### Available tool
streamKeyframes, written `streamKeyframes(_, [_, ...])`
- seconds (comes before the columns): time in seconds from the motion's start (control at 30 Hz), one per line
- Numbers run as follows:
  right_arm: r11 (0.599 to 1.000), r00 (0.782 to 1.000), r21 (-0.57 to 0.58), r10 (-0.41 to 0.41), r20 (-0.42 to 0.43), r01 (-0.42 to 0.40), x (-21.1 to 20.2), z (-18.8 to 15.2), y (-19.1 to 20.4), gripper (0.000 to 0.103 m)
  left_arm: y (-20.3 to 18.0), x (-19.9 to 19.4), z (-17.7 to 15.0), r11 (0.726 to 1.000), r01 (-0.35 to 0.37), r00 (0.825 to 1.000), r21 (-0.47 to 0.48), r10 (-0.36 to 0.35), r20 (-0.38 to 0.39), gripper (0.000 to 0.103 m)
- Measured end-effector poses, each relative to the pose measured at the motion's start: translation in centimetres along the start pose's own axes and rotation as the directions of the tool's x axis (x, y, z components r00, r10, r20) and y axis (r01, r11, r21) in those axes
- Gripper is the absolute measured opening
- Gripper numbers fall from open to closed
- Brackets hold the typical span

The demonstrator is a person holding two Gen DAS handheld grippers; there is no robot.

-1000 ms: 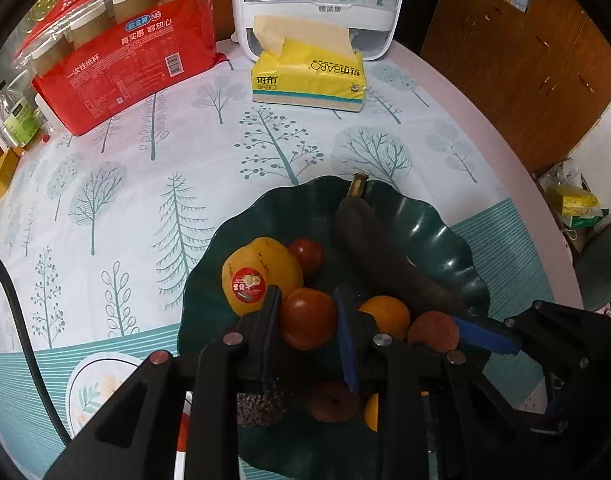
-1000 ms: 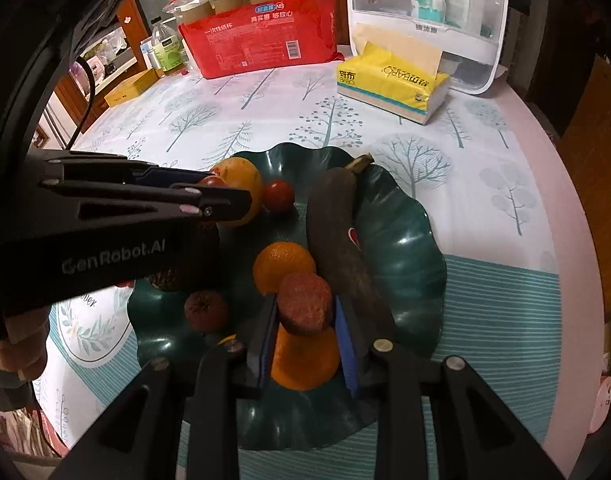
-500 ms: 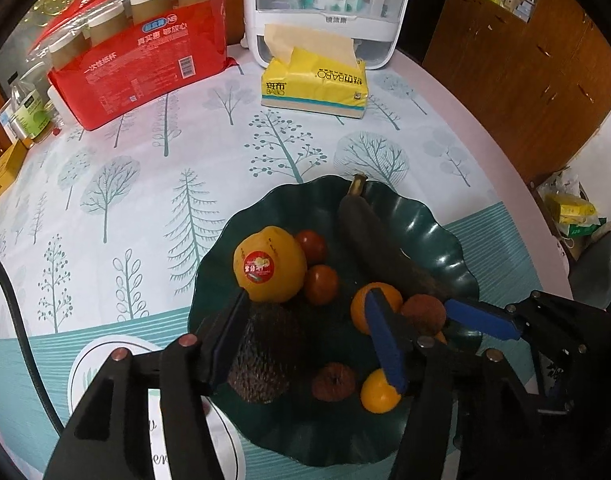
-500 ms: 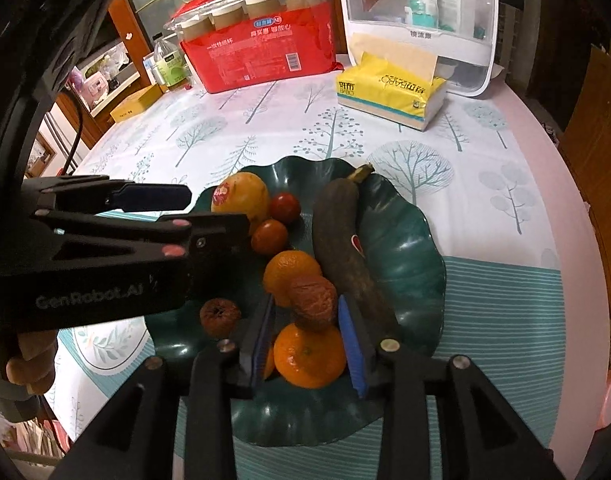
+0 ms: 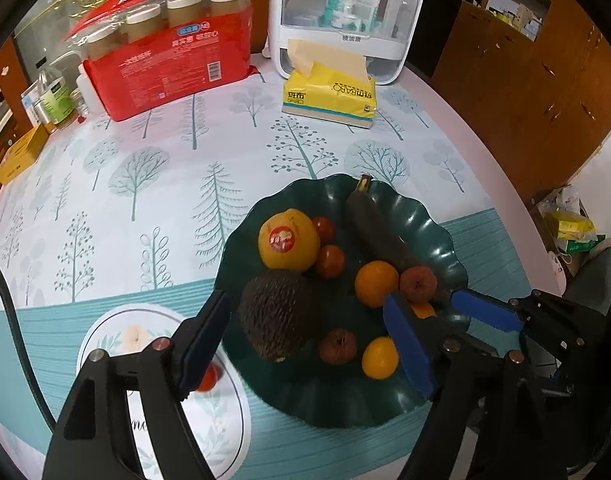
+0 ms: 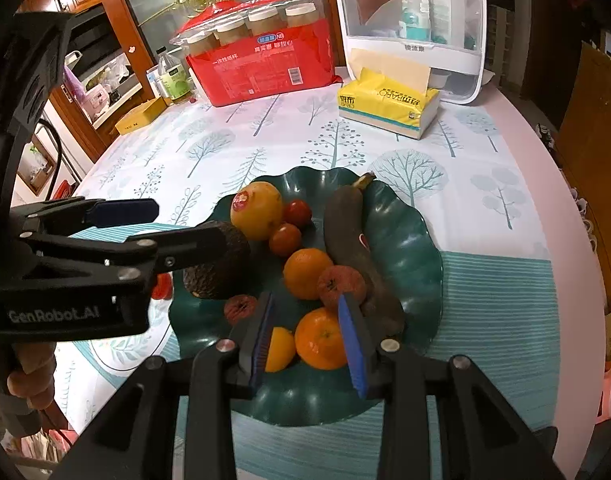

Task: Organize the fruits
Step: 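Carry both fruits into the green plate and open both tools, then move the right tool back to the last cherry tomato on the white plate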

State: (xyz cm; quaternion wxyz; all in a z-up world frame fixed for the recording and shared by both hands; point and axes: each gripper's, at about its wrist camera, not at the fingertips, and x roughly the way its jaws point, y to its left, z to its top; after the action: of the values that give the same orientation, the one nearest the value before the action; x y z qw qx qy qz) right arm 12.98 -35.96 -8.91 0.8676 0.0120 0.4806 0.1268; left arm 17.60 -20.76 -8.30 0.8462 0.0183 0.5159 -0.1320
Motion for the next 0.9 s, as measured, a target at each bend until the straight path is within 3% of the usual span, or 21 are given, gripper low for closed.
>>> streamKeyframes(0.43, [1.000, 1.000, 0.026, -0.012, 0.016, 0.012, -2.7, -2.1, 2.6, 0.034, 2.4, -5.1, -4.7, 1.000, -0.001, 1.000, -0.004, 0.001, 0.020, 0.079])
streamKeyframes(0.9, [1.000, 0.996, 0.014, 0.021, 0.091, -0.023, -5.1, -1.9, 10.8, 0.040, 11.2, -13.2, -7.9, 0.996, -0.077, 0.989, -0.049, 0.082, 0.122, 0.082])
